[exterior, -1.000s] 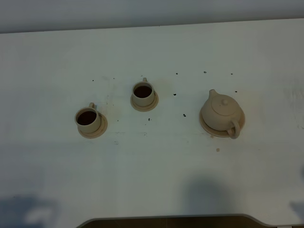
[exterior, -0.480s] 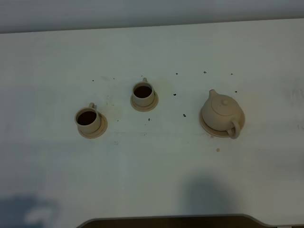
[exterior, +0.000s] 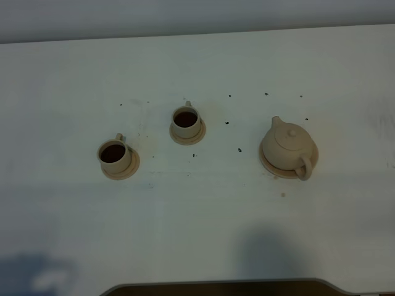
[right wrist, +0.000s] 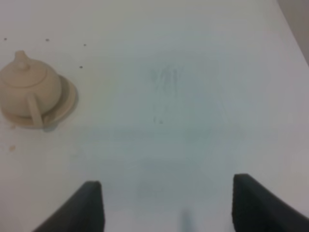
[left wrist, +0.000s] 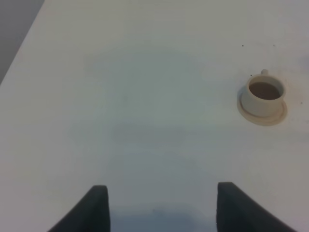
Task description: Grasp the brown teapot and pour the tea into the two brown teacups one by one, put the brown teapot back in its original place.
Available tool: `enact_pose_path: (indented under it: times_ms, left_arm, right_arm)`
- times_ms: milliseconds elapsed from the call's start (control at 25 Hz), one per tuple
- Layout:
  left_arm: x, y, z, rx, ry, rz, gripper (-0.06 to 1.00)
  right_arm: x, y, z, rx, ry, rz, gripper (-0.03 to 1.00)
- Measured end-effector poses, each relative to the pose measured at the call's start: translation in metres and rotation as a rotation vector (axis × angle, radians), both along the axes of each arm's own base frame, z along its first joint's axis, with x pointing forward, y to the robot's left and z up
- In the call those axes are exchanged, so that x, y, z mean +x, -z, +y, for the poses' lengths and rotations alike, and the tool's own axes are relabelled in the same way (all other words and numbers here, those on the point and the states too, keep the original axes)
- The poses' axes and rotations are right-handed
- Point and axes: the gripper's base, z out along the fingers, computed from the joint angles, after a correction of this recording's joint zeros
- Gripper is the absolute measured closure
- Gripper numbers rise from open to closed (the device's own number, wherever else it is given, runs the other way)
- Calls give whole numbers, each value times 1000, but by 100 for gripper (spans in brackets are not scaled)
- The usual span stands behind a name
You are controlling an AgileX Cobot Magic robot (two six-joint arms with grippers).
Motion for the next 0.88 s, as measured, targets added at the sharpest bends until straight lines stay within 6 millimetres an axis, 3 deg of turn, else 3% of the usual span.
enact_pose_path:
  times_ms: [880]
  left_arm:
    - [0,0,0,0,0,0,45]
  right_arm:
    - [0,0,0,-1,1,-1,39]
